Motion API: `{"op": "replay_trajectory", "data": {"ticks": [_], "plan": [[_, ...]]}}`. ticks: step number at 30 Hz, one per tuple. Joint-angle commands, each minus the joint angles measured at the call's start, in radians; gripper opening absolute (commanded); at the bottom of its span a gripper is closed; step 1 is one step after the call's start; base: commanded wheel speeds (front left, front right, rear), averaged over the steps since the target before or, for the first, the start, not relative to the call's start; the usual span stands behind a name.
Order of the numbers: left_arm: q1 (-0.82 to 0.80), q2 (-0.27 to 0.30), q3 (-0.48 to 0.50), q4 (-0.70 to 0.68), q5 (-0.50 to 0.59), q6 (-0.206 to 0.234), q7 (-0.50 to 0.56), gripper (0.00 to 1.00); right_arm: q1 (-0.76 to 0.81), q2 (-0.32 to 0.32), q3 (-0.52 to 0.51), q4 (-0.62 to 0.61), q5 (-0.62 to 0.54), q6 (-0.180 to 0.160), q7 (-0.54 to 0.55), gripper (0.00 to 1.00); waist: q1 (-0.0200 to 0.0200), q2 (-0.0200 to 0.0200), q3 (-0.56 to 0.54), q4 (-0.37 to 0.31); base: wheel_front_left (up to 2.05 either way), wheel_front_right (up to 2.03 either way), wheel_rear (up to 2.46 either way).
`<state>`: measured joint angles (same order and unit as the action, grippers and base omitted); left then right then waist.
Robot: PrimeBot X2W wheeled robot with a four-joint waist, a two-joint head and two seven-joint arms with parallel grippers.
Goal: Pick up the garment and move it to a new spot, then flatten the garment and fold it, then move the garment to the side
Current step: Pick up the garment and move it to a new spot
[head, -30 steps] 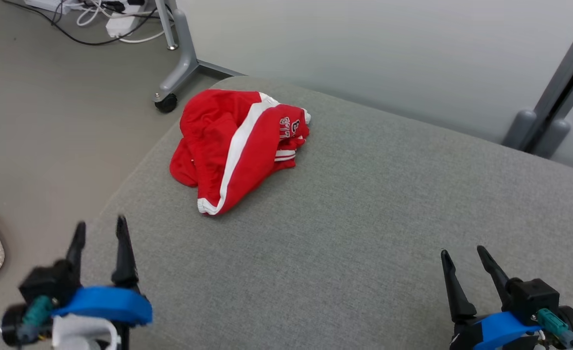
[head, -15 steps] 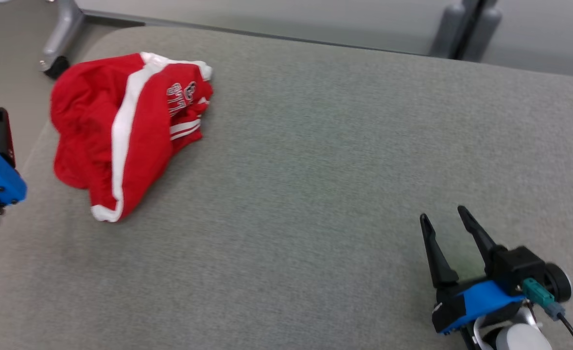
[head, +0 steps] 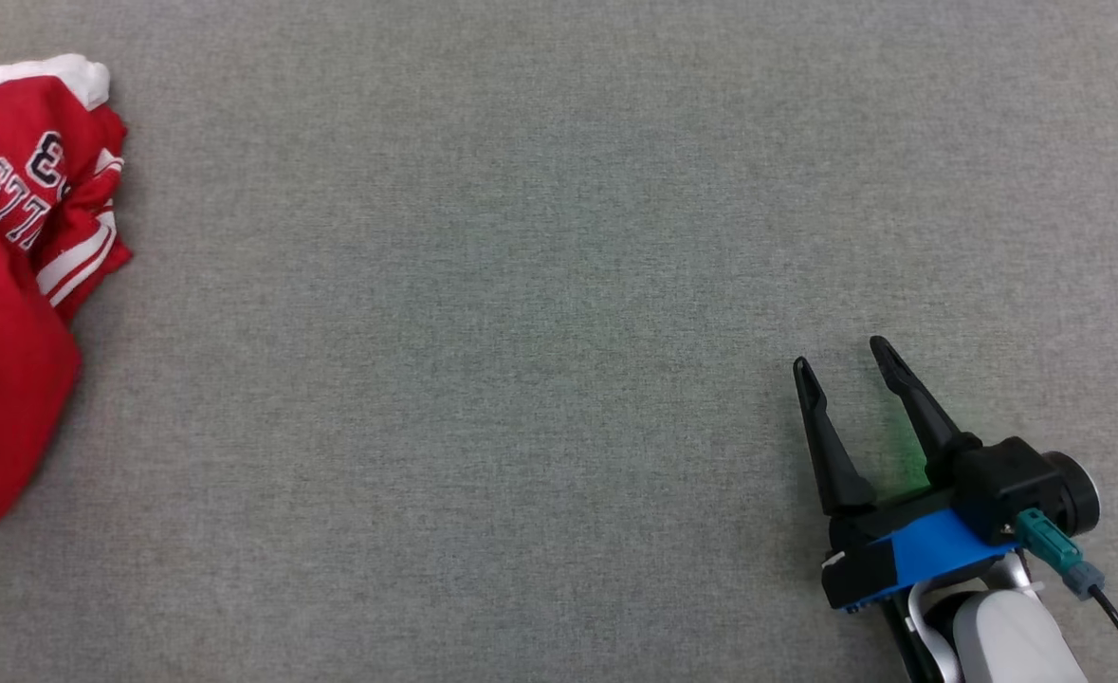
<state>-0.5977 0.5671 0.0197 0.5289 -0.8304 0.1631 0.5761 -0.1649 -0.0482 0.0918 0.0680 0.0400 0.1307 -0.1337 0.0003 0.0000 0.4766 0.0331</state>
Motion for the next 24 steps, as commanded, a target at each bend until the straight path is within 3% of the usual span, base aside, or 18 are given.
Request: {"op": "replay_trajectory", "data": {"ticks": [1,2,3,4,14,24], "plan": [[0.029,0.001,-0.01,0.013,-0.009,0.008,0.044,1.0,-0.021,-0.004,0.004,0.003,0.009,0.0,-0.007,1.0,-0.0003,0.0,0.0,-0.011,0.0,0.0,0.0],[0.036,0.003,-0.019,0.012,-0.013,0.01,0.071,0.75,-0.021,-0.004,0.003,0.007,0.014,0.0,-0.011,1.0,-0.0003,0.0,-0.003,-0.015,0.0,0.0,0.0],[0.039,0.008,-0.022,0.001,-0.011,0.006,0.079,0.21,-0.021,-0.004,0.003,0.01,0.018,0.0,-0.015,1.0,-0.0003,0.0,-0.007,-0.017,0.0,0.0,0.0],[0.038,0.014,-0.022,-0.012,-0.005,0.001,0.071,0.0,-0.021,-0.004,0.002,0.015,0.022,0.0,-0.017,1.0,-0.0003,0.0,-0.014,-0.017,0.0,0.0,0.0],[-0.085,0.098,-0.113,-0.203,0.099,-0.082,0.052,0.0,0.017,-0.004,-0.017,0.065,0.044,0.0,-0.037,1.0,-0.0003,0.0,-0.2,0.034,0.0,0.0,0.0],[-0.313,-0.01,-0.276,-0.352,0.154,-0.161,0.088,0.0,0.065,-0.004,-0.039,0.087,0.077,0.0,-0.038,1.0,-0.0003,0.0,-0.37,0.048,0.0,0.0,0.0]]}}
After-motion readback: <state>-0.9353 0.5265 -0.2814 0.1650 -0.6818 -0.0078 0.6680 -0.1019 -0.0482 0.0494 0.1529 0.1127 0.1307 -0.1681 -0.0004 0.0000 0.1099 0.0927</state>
